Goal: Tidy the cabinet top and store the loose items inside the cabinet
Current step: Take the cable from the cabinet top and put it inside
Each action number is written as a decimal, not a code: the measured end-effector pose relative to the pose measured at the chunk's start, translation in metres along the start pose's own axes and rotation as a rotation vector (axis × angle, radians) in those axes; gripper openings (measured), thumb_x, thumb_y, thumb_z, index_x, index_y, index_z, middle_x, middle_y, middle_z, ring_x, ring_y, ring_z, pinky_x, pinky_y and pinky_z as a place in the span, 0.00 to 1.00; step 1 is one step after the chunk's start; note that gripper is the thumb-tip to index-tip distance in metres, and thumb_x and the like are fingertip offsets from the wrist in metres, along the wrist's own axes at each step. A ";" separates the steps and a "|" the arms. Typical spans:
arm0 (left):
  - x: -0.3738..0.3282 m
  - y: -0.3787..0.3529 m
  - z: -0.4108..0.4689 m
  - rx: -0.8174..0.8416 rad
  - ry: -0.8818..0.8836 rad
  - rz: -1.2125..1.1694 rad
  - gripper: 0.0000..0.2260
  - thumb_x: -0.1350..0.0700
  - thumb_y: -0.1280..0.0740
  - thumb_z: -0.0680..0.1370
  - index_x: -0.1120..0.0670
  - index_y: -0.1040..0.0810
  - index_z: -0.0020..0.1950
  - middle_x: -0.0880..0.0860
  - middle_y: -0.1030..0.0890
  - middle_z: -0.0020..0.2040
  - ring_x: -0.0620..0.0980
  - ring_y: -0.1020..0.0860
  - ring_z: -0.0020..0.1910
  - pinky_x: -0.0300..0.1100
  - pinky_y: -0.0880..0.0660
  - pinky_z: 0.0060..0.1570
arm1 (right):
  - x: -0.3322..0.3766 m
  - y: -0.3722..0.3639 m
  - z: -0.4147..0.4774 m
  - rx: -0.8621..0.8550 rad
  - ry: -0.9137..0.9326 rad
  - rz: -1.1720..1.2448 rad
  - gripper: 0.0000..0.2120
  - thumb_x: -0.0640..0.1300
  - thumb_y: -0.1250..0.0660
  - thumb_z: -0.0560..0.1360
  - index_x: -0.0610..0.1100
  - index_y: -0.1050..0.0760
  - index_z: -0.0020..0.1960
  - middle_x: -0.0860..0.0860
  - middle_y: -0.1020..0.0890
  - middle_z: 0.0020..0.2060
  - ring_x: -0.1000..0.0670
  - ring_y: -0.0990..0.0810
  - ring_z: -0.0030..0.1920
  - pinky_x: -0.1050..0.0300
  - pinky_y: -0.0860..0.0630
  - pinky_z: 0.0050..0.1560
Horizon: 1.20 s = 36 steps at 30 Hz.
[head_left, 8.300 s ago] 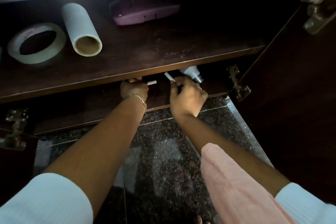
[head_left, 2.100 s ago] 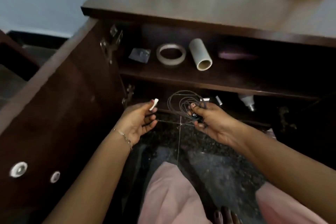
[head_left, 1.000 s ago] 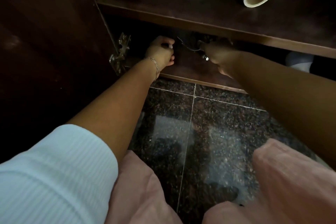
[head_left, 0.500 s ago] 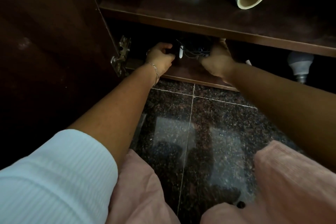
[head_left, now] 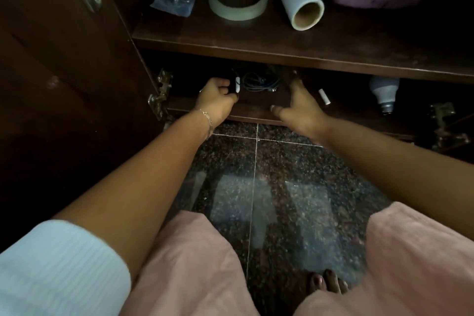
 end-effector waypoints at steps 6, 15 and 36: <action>-0.056 0.001 -0.052 0.078 -0.166 -0.082 0.13 0.64 0.35 0.77 0.59 0.25 0.62 0.54 0.21 0.57 0.45 0.24 0.56 0.23 0.28 0.45 | 0.005 0.040 -0.054 0.019 -0.142 0.233 0.20 0.42 0.33 0.76 0.51 0.29 0.67 0.52 0.21 0.59 0.55 0.22 0.55 0.68 0.26 0.44; -0.181 -0.015 -0.139 0.483 -0.423 -0.018 0.07 0.59 0.33 0.77 0.50 0.20 0.52 0.55 0.18 0.53 0.45 0.21 0.49 0.29 0.27 0.45 | 0.069 0.152 -0.120 -0.009 -0.119 0.389 0.14 0.40 0.32 0.76 0.49 0.23 0.60 0.57 0.20 0.57 0.58 0.22 0.58 0.63 0.26 0.61; -0.363 -0.028 -0.084 0.291 -0.694 0.437 0.12 0.61 0.41 0.80 0.54 0.25 0.61 0.52 0.23 0.63 0.48 0.26 0.61 0.34 0.35 0.58 | 0.159 0.311 -0.058 -0.449 0.018 -0.381 0.03 0.48 0.37 0.75 0.52 0.25 0.48 0.52 0.20 0.49 0.48 0.23 0.53 0.55 0.26 0.50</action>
Point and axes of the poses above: each hand's wrist, its own z-axis towards the middle knuckle, its own y-axis out of the back of the hand, x = y × z, the point moved 9 cm from there along z, towards the middle knuckle
